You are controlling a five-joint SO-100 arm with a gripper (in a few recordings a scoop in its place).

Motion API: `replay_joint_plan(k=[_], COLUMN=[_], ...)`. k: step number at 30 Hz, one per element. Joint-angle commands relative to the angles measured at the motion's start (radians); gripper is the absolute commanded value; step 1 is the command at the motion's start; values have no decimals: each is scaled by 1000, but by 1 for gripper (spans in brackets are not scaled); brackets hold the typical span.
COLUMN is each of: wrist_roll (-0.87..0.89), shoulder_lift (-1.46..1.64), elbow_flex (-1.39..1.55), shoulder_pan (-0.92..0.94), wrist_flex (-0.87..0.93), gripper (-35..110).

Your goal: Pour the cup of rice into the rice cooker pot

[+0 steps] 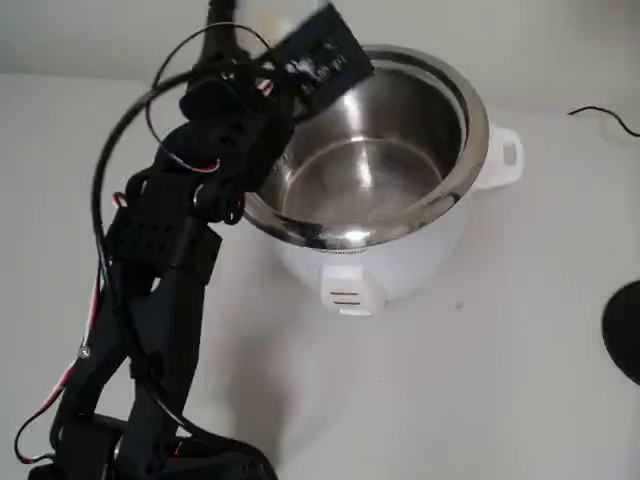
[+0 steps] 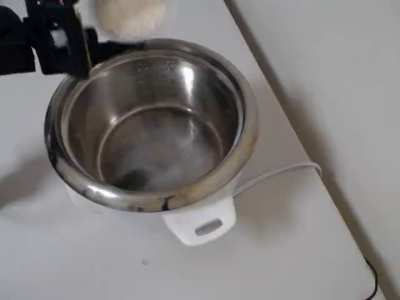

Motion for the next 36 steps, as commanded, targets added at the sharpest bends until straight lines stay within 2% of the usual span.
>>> replay_joint_plan(k=[1,10,16,22,27,36], wrist_roll=[189,525,799,980,1086,1154], shoulder_lift=[3,-20,-61,-89,-104,-135], elbow_flex=[-110,-110,-141,-172,-175,-175], shoulder_pan=[8,-26,6,43,61,71], wrist_flex=[40,104,118,121,120,138], gripper=[0,0,0,0,0,0])
